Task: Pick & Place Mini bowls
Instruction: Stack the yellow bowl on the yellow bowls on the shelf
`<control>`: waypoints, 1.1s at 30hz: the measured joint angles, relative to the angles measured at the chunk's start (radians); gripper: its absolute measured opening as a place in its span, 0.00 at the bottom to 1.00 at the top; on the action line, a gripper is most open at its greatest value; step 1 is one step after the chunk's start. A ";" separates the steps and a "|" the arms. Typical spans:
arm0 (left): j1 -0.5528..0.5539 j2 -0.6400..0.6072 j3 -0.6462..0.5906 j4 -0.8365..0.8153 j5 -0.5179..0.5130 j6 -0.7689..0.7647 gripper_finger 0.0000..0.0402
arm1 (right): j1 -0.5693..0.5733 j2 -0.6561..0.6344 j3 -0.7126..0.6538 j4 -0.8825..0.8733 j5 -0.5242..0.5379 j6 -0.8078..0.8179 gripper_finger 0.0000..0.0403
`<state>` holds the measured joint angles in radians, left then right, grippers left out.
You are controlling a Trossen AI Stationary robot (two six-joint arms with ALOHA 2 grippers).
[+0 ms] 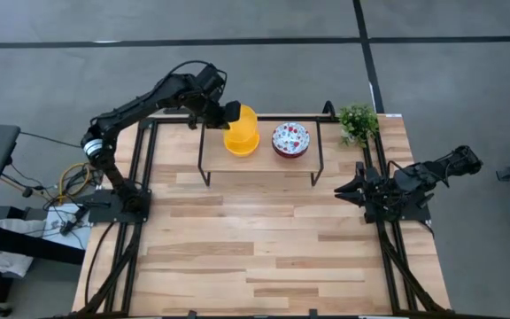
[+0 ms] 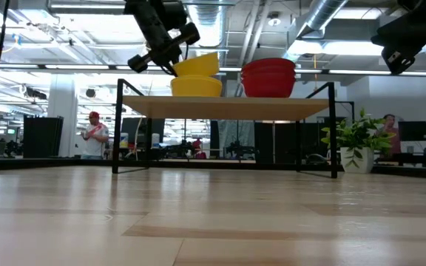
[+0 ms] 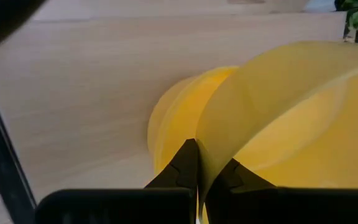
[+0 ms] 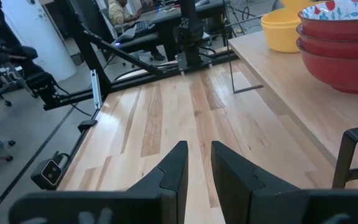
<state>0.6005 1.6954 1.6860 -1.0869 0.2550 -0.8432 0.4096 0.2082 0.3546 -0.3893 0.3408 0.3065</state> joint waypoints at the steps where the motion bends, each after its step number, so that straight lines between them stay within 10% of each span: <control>1: 0.000 0.005 0.001 -0.002 0.001 -0.001 0.01 | 0.000 0.000 0.000 0.000 0.000 0.000 0.15; 33: -0.006 0.016 0.001 -0.065 -0.023 -0.037 0.01 | 0.000 0.000 0.000 0.000 0.000 -0.018 0.15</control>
<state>0.5949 1.7111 1.6867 -1.1519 0.2317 -0.8799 0.4098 0.2081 0.3546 -0.3889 0.3412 0.2882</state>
